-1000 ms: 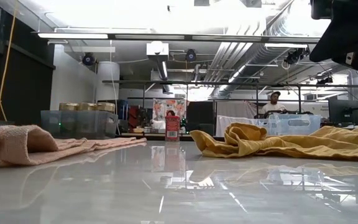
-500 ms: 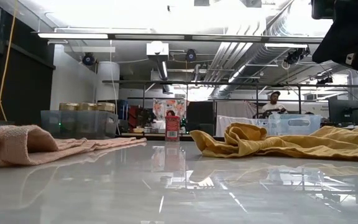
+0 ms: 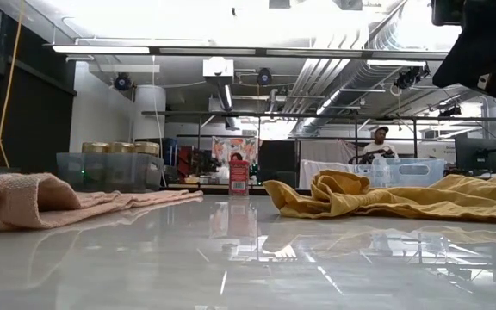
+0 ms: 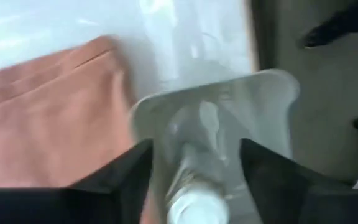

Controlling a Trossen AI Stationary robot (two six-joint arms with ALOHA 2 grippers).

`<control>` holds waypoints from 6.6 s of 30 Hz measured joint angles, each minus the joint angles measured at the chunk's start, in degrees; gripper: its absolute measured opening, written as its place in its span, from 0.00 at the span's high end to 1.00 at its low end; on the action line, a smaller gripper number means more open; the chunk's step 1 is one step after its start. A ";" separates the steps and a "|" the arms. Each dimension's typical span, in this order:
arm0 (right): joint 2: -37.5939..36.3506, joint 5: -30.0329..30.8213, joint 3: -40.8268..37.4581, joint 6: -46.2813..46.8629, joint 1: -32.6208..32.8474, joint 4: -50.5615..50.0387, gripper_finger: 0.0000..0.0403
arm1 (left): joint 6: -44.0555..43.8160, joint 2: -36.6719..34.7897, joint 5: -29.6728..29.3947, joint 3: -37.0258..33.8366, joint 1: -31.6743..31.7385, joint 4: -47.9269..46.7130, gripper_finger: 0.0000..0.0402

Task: Sort spices by type
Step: Put the white seasoning bottle into the gray bin, then put the top red seasoning can into the transparent bin

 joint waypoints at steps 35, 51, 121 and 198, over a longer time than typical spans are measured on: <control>0.00 -1.33 0.02 -0.27 0.01 -0.48 1.00 | 16.51 10.69 7.36 -0.13 0.80 -9.18 1.00; -0.02 -1.97 0.02 -0.42 0.00 -0.51 1.00 | 18.23 4.46 10.26 0.00 0.33 0.62 1.00; -1.84 -2.24 12.62 -21.55 -14.43 8.76 1.00 | 0.91 -23.44 -40.00 -6.21 29.80 3.58 1.00; 5.79 -30.64 14.14 -30.98 -61.13 13.19 1.00 | 27.18 10.94 2.20 -7.60 84.35 48.77 1.00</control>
